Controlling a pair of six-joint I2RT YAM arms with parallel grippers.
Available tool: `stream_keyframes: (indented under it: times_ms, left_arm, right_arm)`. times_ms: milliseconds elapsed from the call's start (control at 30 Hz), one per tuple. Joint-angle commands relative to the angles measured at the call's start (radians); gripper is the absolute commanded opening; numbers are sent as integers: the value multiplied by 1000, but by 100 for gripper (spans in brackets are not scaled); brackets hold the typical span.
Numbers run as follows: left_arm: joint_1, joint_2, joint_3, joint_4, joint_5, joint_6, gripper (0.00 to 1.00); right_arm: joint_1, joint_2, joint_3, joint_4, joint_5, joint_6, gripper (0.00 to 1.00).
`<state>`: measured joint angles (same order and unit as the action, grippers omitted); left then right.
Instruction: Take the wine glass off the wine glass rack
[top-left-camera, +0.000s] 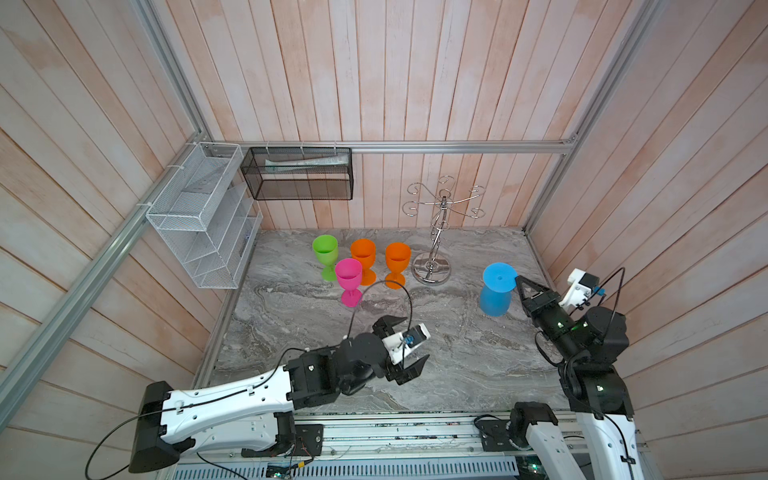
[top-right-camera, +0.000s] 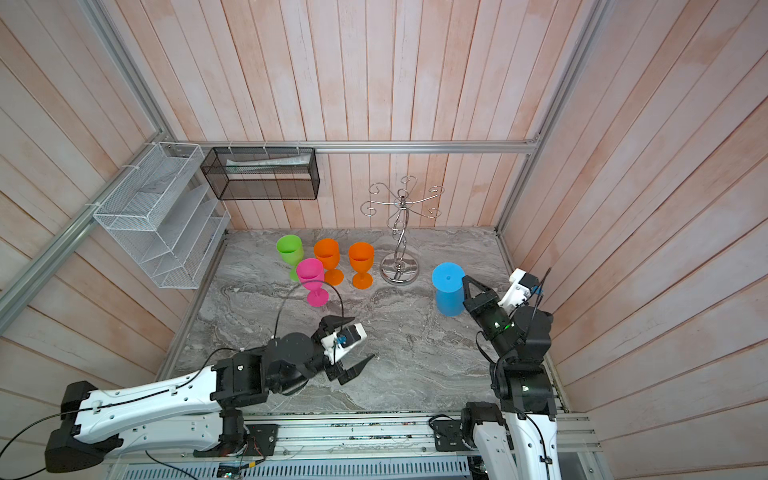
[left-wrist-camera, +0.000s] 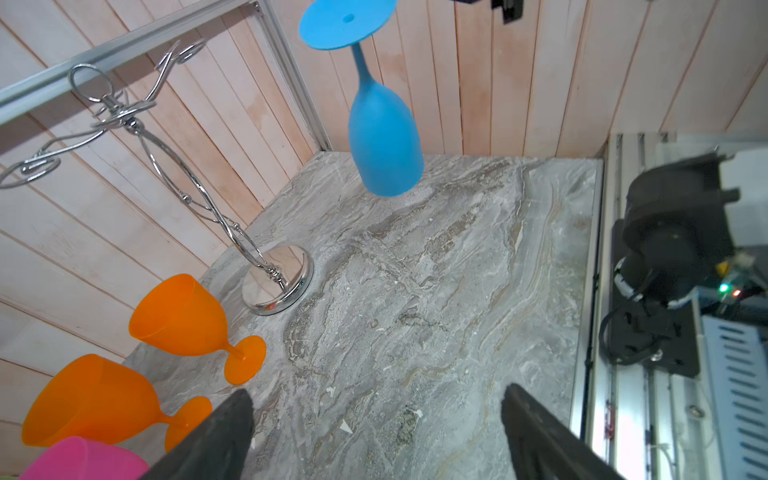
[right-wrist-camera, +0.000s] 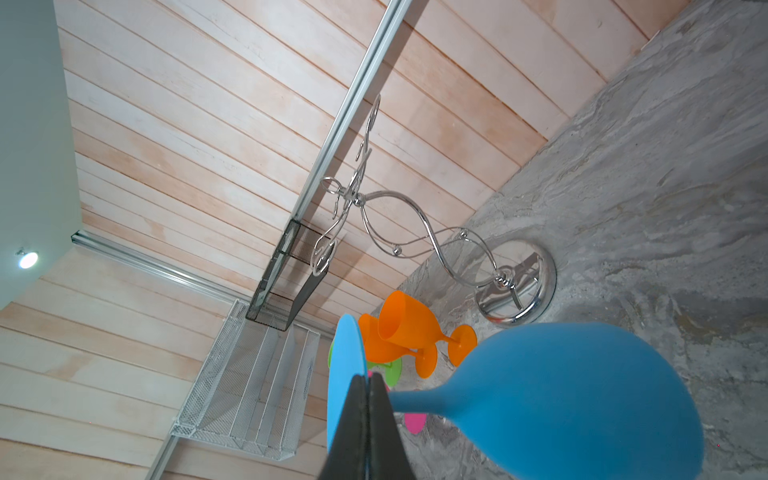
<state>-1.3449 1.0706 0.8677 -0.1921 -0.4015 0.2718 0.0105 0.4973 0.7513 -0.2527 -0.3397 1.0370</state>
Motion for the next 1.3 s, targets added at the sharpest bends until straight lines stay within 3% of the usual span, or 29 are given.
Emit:
stream_keyframes:
  times_ms: [0, 167, 333, 533, 833, 1267]
  left_arm:
    - [-90, 69, 17, 20, -316, 157, 91]
    - [-132, 154, 5, 160, -429, 330, 84]
    - [-123, 191, -28, 387, -400, 546, 78]
    - [-73, 227, -33, 506, -340, 673, 69]
    - [-20, 254, -41, 517, -264, 711, 67]
    - [67, 328, -23, 581, -214, 775, 65]
  right_arm:
    - [47, -38, -40, -74, -9, -17, 0]
    - [129, -71, -115, -53, -1, 17, 0]
    - [253, -28, -137, -17, 60, 14, 0]
    - [404, 67, -143, 64, 142, 23, 0]
    - [465, 179, -143, 181, 134, 73, 0]
    - [480, 193, -113, 218, 123, 78, 0]
